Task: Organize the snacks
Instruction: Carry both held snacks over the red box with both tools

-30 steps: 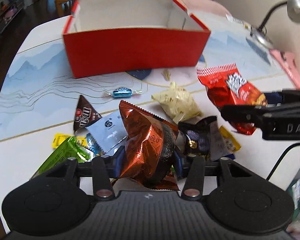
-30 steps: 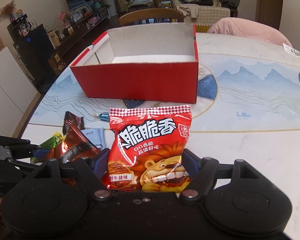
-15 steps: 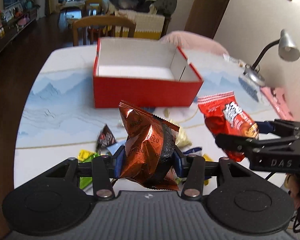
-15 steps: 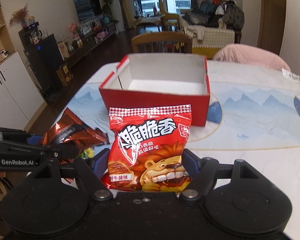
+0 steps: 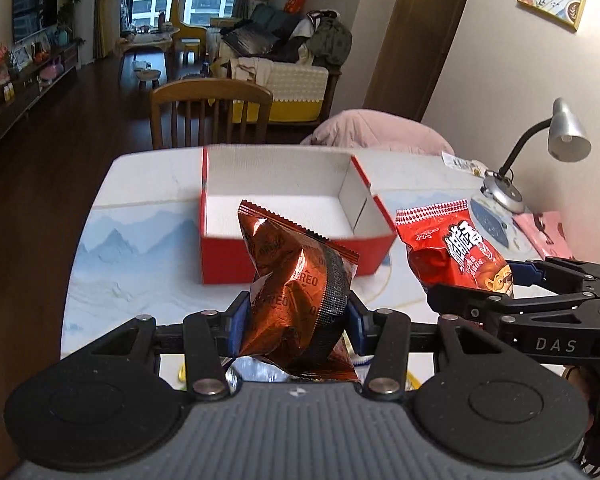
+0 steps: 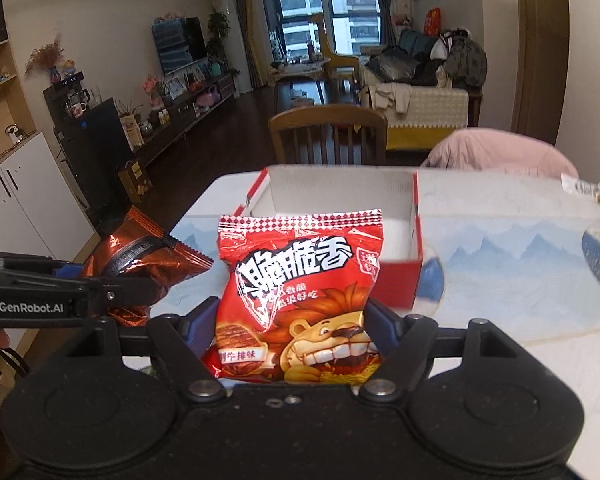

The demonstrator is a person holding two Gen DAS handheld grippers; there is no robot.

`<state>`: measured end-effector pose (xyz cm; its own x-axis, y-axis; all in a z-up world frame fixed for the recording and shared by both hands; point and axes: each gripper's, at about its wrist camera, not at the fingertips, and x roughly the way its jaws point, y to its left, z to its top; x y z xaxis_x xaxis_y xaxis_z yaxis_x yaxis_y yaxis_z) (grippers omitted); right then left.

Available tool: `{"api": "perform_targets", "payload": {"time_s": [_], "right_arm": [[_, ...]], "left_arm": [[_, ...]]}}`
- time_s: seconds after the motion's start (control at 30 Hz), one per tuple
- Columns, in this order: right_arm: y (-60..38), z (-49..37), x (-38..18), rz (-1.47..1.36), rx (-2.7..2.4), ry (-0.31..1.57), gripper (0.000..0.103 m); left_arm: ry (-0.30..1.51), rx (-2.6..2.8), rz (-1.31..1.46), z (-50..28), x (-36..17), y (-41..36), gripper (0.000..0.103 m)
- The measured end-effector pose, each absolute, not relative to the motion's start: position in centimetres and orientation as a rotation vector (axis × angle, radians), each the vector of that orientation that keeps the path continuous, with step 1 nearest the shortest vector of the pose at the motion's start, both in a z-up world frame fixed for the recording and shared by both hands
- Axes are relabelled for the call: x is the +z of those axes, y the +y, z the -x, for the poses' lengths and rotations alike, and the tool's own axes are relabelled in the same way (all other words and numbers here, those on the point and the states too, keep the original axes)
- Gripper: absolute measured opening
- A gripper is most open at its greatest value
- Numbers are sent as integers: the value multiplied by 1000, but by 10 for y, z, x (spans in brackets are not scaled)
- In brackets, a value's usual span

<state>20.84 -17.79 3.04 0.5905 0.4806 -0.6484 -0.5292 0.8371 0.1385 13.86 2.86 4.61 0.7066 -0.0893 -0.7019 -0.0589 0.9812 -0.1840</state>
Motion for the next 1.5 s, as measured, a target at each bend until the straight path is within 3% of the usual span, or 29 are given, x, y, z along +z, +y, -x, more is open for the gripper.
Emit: {"api": "perform_targets", "payload": {"time_s": [0.5,0.9,1.5], "right_arm": [[-156,-322,31,138,618,738,76],[-117,-396,-21,223,656,816,76],[-80,-427,-94,369,700,958,76]], "left_arm": [[833,94,181,-266,56,37,47],[941,201,126,-363,4,47,47],[1129,194,66,-432,-74,47,47]]}}
